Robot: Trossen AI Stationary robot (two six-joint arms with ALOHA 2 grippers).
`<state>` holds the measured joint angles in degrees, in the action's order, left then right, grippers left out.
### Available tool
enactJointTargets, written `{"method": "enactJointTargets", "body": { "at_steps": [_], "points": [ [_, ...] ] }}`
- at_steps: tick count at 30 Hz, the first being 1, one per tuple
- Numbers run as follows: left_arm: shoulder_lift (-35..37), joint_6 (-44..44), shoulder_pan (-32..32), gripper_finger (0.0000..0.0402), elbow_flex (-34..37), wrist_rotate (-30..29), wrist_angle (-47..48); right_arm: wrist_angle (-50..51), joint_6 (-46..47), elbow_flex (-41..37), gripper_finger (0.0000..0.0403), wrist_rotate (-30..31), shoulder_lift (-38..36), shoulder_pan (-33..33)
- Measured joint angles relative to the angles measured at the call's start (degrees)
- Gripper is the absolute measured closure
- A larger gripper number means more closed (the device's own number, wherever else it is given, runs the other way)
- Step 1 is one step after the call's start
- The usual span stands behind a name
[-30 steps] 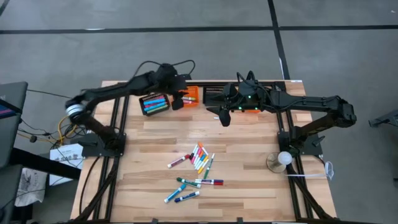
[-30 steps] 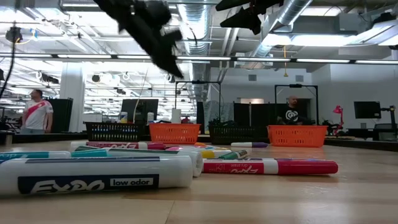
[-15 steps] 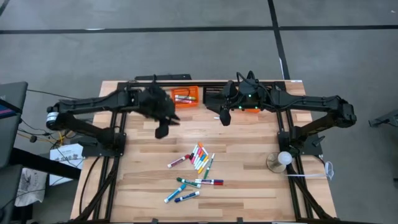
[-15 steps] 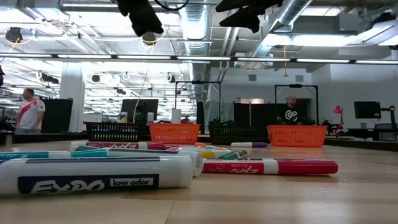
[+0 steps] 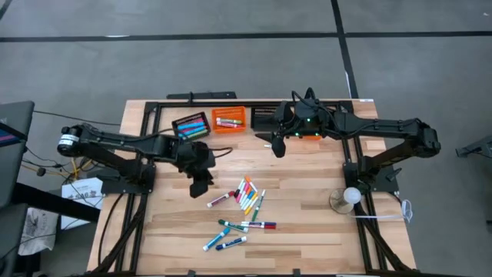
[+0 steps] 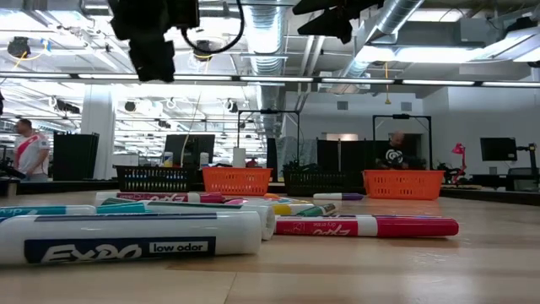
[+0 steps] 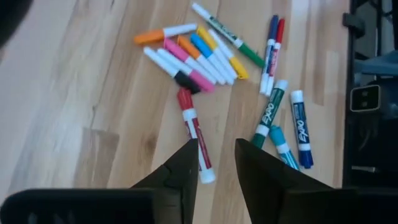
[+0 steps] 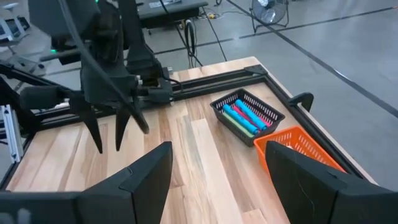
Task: Pick & Place Markers
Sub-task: Put the pink marker pen into the left orange bin
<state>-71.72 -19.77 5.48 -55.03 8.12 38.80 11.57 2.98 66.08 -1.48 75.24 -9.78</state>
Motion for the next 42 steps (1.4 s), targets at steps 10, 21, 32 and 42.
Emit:
{"method": "enactJointTargets", "body": {
  "at_steps": [10,21,32,42],
  "points": [
    [-2.1,-7.9,3.7,0.0217,3.6,-4.5,-4.8,0.0,1.5,0.0,0.0154,0.0,0.0,0.0],
    [-16.0,-9.5,6.2,0.0192,3.6,-4.5,-7.7,0.0,2.9,0.0,0.0154,0.0,0.0,0.0],
    [-18.1,-13.9,6.5,0.0193,3.6,-3.4,-12.5,0.0,3.6,0.0,0.0154,0.0,0.0,0.0],
    [-18.9,-14.0,6.4,0.0193,3.6,-3.7,-13.3,0.0,3.6,0.0,0.0154,0.0,0.0,0.0]
  ]
}}
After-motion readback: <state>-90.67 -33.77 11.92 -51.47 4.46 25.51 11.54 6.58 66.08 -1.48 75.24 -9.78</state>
